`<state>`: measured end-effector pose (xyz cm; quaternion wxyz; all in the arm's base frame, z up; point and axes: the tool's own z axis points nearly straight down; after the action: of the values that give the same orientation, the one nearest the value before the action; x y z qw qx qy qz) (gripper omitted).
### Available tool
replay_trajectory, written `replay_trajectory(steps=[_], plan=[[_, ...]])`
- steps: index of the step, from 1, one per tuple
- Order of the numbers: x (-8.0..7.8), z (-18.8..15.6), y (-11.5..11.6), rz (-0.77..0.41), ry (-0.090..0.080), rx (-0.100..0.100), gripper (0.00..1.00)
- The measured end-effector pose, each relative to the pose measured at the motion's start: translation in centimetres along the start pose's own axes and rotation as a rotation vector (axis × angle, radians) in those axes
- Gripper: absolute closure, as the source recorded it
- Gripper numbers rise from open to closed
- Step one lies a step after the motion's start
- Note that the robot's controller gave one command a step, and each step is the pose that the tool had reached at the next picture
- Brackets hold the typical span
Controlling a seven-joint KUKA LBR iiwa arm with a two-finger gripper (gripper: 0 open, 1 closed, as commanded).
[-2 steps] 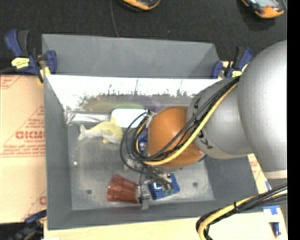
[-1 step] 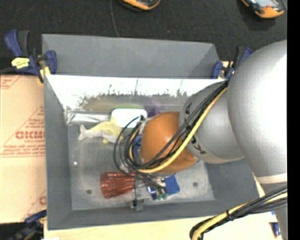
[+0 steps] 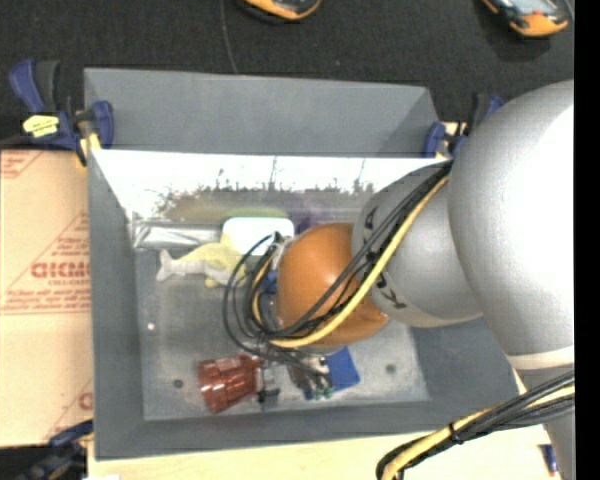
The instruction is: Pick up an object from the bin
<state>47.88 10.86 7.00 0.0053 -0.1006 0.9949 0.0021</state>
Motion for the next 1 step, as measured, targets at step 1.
replay_trajectory(steps=[1], plan=[[0.0,0.0,0.01,0.001,0.0,0.0,1.0]])
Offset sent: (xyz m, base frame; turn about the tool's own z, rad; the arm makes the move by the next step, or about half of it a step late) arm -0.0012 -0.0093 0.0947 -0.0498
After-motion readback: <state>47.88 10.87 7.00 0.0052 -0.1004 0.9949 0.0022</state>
